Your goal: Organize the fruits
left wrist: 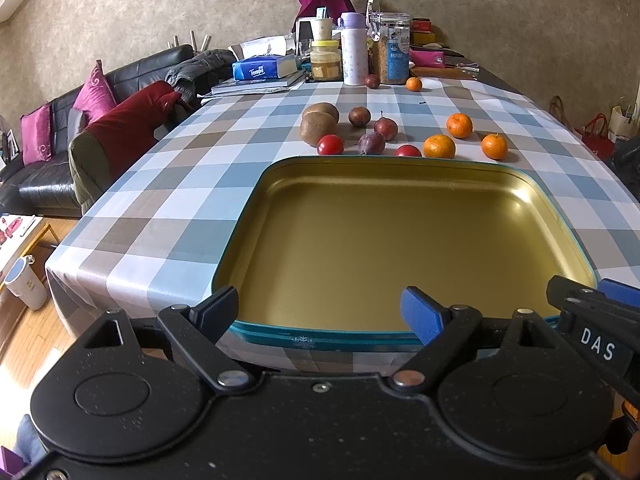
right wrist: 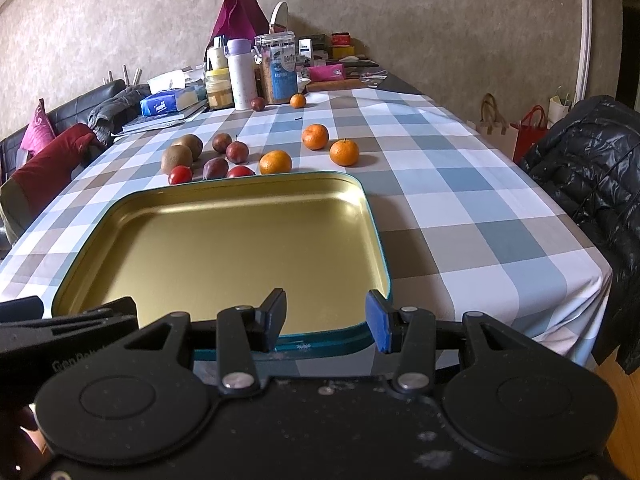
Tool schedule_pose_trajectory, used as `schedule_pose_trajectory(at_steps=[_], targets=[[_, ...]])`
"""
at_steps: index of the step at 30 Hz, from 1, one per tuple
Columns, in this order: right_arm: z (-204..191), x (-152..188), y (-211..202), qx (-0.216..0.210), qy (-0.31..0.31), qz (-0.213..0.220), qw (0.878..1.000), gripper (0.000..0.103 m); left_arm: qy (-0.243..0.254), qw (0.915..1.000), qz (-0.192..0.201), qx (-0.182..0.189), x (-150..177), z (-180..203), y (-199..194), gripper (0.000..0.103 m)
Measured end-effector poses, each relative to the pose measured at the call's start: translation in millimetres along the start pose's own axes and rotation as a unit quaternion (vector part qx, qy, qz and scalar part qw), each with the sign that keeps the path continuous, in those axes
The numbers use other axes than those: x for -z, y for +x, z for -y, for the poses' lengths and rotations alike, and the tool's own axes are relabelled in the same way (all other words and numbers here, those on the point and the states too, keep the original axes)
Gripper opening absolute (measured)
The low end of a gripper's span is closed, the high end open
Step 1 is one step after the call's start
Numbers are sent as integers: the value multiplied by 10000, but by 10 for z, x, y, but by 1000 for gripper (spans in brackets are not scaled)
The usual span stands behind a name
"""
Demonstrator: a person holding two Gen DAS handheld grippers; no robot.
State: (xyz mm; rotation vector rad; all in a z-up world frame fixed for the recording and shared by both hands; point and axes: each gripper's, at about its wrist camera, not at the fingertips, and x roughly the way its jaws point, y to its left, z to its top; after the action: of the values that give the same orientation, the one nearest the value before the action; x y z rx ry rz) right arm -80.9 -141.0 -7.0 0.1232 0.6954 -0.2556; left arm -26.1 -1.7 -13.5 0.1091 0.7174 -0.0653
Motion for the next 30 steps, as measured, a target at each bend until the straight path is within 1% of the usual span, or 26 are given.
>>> schedule_pose_trajectory(at_steps=[9, 14, 20, 24, 30], targets=[[4, -3, 16, -34, 11, -128, 9999, 46, 0, 10000, -20, 30, 26, 0, -4, 88], [4, -5, 35, -59, 5, -226, 9997, 46, -19, 9999, -111, 75, 28, -23, 0, 88], [-22, -9, 33, 4, -89, -259, 9996, 46, -21, 9998, -143, 109, 5, -47, 3, 88], [-2, -70, 22, -138, -81, -398, 9991, 46, -143, 9994, -228, 240, -94, -123, 5, 81], [8, -306, 15, -298, -151, -562, 9979, 46, -244, 9965, -529, 594, -335, -278, 82, 81]])
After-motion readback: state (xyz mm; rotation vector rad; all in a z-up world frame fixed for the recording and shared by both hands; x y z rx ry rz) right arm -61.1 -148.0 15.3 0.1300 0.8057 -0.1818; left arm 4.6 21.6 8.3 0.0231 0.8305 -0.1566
